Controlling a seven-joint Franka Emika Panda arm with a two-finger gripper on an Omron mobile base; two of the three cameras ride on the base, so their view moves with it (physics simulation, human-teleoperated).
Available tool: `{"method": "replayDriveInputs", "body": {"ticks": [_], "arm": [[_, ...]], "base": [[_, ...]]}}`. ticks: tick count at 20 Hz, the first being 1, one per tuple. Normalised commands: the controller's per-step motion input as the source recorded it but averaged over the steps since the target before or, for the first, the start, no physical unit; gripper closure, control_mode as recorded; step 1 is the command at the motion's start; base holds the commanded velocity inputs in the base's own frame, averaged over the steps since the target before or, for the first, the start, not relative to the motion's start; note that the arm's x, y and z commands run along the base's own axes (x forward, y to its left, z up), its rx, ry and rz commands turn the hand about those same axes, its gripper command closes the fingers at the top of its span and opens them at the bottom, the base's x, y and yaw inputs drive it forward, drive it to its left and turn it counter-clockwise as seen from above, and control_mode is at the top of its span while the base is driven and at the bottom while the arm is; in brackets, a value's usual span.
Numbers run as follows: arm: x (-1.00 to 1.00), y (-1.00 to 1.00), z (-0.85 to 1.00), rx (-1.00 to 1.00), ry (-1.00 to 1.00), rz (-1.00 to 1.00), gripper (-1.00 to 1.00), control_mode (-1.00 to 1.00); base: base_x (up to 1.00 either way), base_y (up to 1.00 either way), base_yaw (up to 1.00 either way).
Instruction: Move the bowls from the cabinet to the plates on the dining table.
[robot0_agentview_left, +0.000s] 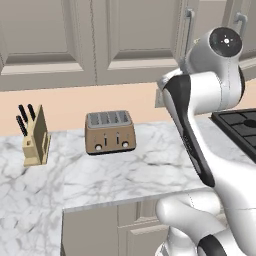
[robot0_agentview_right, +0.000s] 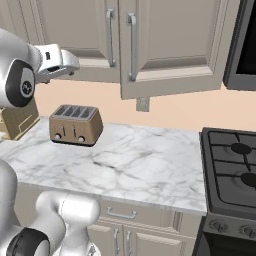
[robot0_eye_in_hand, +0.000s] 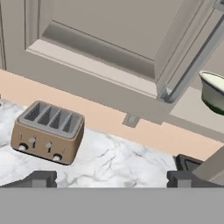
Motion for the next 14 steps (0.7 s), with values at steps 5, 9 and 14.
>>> {"method": "replayDriveInputs", "body": {"ticks": [5, 9, 14], "arm": [[0.15, -0.26, -0.23, -0.11, 0.00, 0.00, -1.00, -1.00], [0.39, -0.24, -0.24, -0.12, 0.00, 0.00, -1.00, -1.00], [0.55, -0.18, -0.20, -0.15, 0.00, -0.01, -1.00, -1.00]], "base": [[0.00, 0.00, 0.00], [0.00, 0.00, 0.00], [0.00, 0.00, 0.00]]}}
